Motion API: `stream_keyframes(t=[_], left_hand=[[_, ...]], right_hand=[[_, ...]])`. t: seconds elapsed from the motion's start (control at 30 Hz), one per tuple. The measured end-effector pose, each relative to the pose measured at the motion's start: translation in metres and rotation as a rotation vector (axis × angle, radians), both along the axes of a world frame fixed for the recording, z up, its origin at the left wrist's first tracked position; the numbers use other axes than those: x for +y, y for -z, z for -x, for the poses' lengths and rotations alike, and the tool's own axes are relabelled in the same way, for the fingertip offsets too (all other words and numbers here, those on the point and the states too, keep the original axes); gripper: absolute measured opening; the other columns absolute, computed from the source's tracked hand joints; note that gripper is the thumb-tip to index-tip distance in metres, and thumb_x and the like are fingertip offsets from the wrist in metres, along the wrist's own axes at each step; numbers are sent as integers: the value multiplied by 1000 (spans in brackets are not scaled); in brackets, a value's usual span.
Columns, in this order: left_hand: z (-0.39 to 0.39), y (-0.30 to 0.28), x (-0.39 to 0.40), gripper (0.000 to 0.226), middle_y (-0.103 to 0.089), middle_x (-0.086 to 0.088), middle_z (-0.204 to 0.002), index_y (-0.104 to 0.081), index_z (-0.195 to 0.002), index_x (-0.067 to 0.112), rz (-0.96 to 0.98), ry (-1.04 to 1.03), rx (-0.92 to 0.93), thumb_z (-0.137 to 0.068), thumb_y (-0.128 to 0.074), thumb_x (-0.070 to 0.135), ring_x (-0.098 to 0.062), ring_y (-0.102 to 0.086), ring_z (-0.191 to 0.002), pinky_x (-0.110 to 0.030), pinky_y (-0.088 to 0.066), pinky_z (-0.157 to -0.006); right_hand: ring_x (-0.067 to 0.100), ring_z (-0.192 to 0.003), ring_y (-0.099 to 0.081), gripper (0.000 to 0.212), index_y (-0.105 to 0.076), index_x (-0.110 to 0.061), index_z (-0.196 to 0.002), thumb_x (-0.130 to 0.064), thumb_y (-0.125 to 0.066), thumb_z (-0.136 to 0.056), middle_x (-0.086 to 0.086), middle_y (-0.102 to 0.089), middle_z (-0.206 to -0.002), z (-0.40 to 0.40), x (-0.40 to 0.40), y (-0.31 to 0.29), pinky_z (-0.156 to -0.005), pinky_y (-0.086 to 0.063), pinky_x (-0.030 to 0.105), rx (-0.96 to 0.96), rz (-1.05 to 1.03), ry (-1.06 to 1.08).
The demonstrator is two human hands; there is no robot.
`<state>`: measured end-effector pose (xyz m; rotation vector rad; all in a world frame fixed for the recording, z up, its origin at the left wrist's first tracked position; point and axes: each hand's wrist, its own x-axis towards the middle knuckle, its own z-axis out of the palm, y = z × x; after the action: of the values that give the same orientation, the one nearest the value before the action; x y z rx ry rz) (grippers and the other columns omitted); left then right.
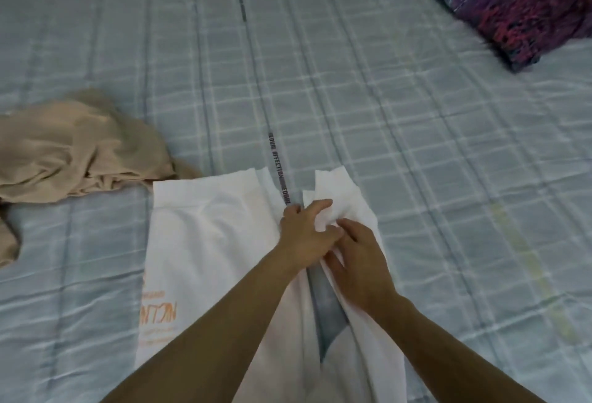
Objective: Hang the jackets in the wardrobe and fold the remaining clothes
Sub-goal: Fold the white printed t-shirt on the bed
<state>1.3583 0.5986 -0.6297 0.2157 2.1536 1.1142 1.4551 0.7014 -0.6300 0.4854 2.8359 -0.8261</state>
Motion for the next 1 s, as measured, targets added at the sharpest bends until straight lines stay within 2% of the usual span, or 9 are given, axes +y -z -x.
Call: stream_keyframes(t=[0.1,0.3,0.43,0.53,0.63,0.73,0.83,0.93,1.0], left_hand=[[-2,7,13,46,-44,-5,-141,-60,-129,39,31,-52,60,-84,-71,38,-24,-47,-128,-36,-38,-113],[-16,-13,0,38,-52,2,-133,-59,-134,19,-98,-45,221,-97,-60,29,-5,-49,-113,-21,-36,-105],[-22,-51,-33,36,-54,6,-133,-58,-135,19,-205,-30,293,-100,-55,25,2,-49,-111,-15,-39,-103],[-19,-88,-66,33,-57,4,-130,-63,-131,15,-327,-68,298,-99,-57,17,-2,-55,-116,-20,-47,-99],[-4,-127,-109,26,-64,5,-121,-71,-119,16,-460,-194,320,-96,-62,10,0,-61,-107,-15,-50,-85],[24,-146,-157,18,-74,7,-107,-76,-105,22,-566,-469,271,-90,-69,14,-11,-69,-100,-30,-55,-87],[58,-124,-194,22,-74,14,-101,-74,-101,28,-362,-541,355,-82,-75,17,-9,-67,-96,-31,-55,-88],[72,-68,-215,47,-61,0,-128,-64,-126,19,27,-373,352,-81,-75,9,-20,-57,-118,-31,-45,-103],[68,-33,-226,61,-49,-9,-140,-53,-139,16,164,-259,274,-82,-74,9,-26,-50,-127,-26,-37,-103]], right_hand=[[21,-129,-49,37,-61,-11,-131,-27,-57,-98,7,-57,-138,3,1,4,-113,-31,24,76,32,50],[25,-117,-59,31,-66,-6,-123,-19,-46,-102,10,-65,-127,5,-2,-9,-106,-39,26,152,97,54],[30,-114,-60,36,-70,-6,-117,-25,-45,-100,12,-66,-123,0,-24,-32,-100,-49,45,330,93,93],[32,-114,-59,45,-73,-7,-114,-31,-38,-100,10,-63,-124,1,-44,-60,-96,-50,50,474,146,36],[33,-115,-58,51,-70,-4,-117,-32,-30,-106,12,-63,-124,13,-65,-90,-94,-49,54,618,128,-105],[30,-122,-55,36,-66,-5,-125,-10,-39,-101,12,-61,-130,36,-96,-106,-101,-44,50,662,85,-272],[29,-138,-43,38,-59,-10,-135,-13,-44,-101,11,-51,-146,54,-130,-95,-116,-32,43,505,11,-355],[25,-152,-15,48,-37,-14,-151,-30,-38,-105,7,-24,-162,54,-153,-56,-124,-12,37,183,-60,-384],[22,-153,-2,56,-20,-17,-156,-39,-32,-106,4,-7,-166,44,-158,-28,-124,-7,37,-27,-141,-410]])
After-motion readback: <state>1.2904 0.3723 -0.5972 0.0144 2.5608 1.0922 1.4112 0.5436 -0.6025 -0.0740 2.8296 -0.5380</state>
